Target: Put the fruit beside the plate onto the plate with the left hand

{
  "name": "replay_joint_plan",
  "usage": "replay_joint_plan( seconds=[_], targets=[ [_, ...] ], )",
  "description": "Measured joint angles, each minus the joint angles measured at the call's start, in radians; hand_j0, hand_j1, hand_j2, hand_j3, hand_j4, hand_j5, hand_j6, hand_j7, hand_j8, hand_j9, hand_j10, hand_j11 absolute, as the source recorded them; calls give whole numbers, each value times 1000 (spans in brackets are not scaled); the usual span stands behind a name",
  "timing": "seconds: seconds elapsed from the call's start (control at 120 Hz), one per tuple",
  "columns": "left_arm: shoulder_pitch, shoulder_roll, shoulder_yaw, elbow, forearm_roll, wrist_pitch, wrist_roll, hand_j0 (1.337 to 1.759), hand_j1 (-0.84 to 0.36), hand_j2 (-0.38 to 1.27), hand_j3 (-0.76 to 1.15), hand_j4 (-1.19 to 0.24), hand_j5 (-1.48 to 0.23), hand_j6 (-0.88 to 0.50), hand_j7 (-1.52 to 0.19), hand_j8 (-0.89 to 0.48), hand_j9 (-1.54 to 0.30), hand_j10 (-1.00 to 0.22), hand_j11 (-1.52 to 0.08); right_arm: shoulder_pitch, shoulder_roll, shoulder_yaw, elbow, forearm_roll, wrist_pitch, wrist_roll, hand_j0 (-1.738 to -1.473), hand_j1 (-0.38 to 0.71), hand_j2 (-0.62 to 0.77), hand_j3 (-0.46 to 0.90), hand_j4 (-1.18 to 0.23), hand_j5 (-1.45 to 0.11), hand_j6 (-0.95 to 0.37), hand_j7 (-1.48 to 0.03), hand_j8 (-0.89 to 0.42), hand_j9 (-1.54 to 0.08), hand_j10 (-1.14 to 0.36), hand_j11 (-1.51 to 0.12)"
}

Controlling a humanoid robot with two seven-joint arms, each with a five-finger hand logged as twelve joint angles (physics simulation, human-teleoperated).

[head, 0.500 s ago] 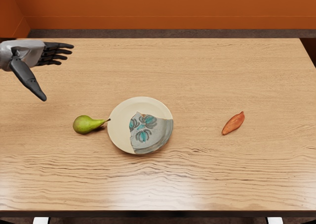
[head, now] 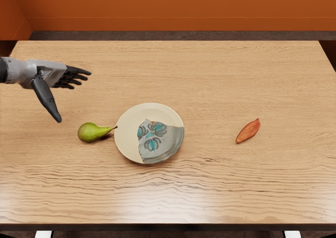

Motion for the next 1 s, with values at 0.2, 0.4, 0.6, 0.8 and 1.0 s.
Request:
replay_joint_plan(
  seconds=[0.2, 0.4, 0.6, 0.8, 1.0],
  targets=[
    [7, -10, 1, -117, 169, 169, 137, 1658, 324, 5, 0, -26, -29, -27, -29, -27, -29, -25, -28, 0, 0, 0, 0, 0, -1, 0, -1658, -349, 0, 0, 0, 0, 0, 0, 0, 0, 0, 0],
    [87, -9, 9, -285, 318, 421, 151, 1658, 323, 6, 0, -28, -31, -29, -30, -29, -30, -27, -30, 1, 0, 0, 0, 0, -1, 0, -1658, -349, 0, 0, 0, 0, 0, 0, 0, 0, 0, 0],
    [126, -4, 10, -390, 397, 532, 149, 1658, 321, 7, 0, -30, -33, -31, -33, -31, -32, -29, -32, 0, 0, 0, 0, 0, -1, 0, -1658, -349, 0, 0, 0, 0, 0, 0, 0, 0, 0, 0],
    [167, 27, 13, -490, 414, 547, 149, 1658, 320, 7, 0, -31, -34, -32, -34, -32, -33, -30, -33, 0, 0, 0, 0, 0, -1, 0, -1658, -349, 0, 0, 0, 0, 0, 0, 0, 0, 0, 0],
    [197, 22, 24, -526, 491, 550, 155, 1658, 320, 8, 0, -31, -34, -33, -34, -32, -34, -31, -34, -1, 0, 0, 0, 0, -1, 0, -1658, -349, 0, 0, 0, 0, 0, 0, 0, 0, 0, 0]
  ],
)
